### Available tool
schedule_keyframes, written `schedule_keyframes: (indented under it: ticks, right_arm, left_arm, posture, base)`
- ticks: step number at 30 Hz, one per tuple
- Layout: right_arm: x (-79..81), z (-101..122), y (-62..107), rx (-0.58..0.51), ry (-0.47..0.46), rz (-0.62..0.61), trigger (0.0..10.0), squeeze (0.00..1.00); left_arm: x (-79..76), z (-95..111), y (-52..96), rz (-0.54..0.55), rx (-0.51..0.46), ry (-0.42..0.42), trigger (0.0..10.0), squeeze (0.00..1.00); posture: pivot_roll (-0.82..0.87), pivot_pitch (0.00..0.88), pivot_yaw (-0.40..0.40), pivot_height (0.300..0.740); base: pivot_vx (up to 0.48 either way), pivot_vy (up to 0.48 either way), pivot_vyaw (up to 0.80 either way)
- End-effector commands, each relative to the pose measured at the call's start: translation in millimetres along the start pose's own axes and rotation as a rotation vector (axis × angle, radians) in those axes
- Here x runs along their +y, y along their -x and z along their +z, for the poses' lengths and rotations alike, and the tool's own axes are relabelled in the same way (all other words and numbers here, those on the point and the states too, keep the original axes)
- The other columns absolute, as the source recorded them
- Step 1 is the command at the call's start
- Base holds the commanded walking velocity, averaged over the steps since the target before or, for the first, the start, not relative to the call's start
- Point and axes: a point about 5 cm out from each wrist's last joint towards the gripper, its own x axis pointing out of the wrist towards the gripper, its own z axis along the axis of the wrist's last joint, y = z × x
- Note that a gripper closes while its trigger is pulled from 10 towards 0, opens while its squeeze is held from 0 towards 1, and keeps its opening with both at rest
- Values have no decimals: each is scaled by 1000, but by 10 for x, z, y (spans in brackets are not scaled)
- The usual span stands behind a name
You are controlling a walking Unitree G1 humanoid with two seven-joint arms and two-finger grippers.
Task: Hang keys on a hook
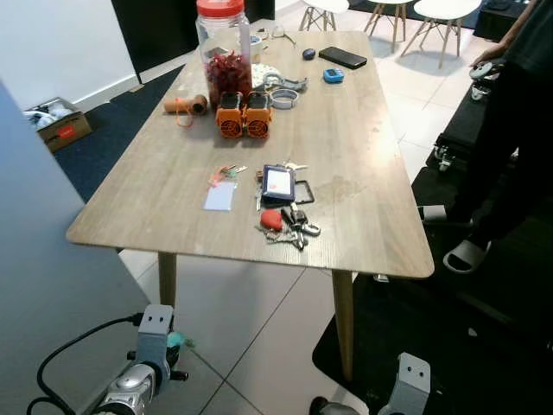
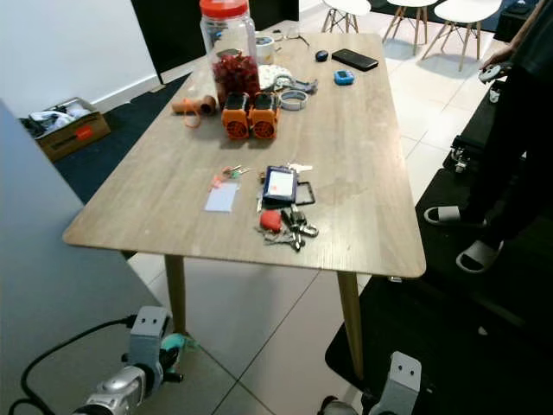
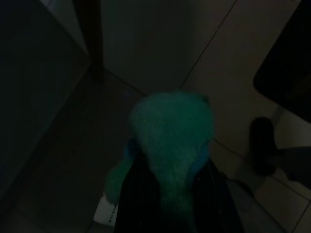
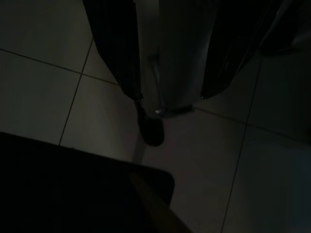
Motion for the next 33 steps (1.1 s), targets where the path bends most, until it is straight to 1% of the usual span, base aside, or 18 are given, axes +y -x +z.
schedule_keyframes:
  ticks: [1, 5, 9, 10, 12, 17, 24, 31, 33]
  right_arm:
    - [14, -21, -1, 16, -4, -1, 10000, 0]
    - [14, -13, -3, 16, -2, 0, 10000, 0]
    - [9, 0, -7, 15, 3, 1, 10000, 0]
    - [5, 9, -9, 12, 8, 2, 10000, 0]
    - [4, 11, -9, 11, 9, 2, 10000, 0]
    - [-5, 20, -10, 8, 17, 1, 10000, 0]
    - [-21, 27, -8, 2, 27, 0, 10000, 0]
    - [-24, 39, -11, 1, 44, 2, 10000, 0]
    - [-14, 46, -14, 2, 74, 11, 10000, 0]
  left_arm:
    - [0, 26, -2, -11, -15, -3, 10000, 0]
    - [7, 95, -9, -21, -42, -14, 10000, 0]
    - [-50, 208, -36, -46, -86, -54, 10000, 0]
    - [-73, 262, -47, -51, -105, -63, 10000, 0]
    - [-78, 273, -49, -52, -109, -65, 10000, 0]
    - [-141, 396, -68, -62, -168, -66, 10000, 0]
    - [-164, 445, -64, -70, -204, -61, 10000, 0]
    - [-180, 437, -59, -76, -211, -55, 10000, 0]
    - [-183, 436, -55, -77, -216, -53, 10000, 0]
  posture:
    - [27, 35, 42, 740]
    - [27, 35, 42, 740]
    - [31, 32, 43, 740]
    - [32, 30, 43, 740]
    - [32, 30, 43, 740]
    - [36, 27, 44, 740]
    - [37, 31, 42, 740]
    - [39, 39, 39, 740]
    - [42, 42, 37, 740]
  base:
    - [-431, 0, 0]
    - [-426, 0, 0]
    - [-368, 0, 0]
    - [0, 0, 0]
    - [0, 0, 0]
    - [0, 0, 0]
    - [0, 0, 0]
    - [0, 0, 0]
    - [0, 0, 0]
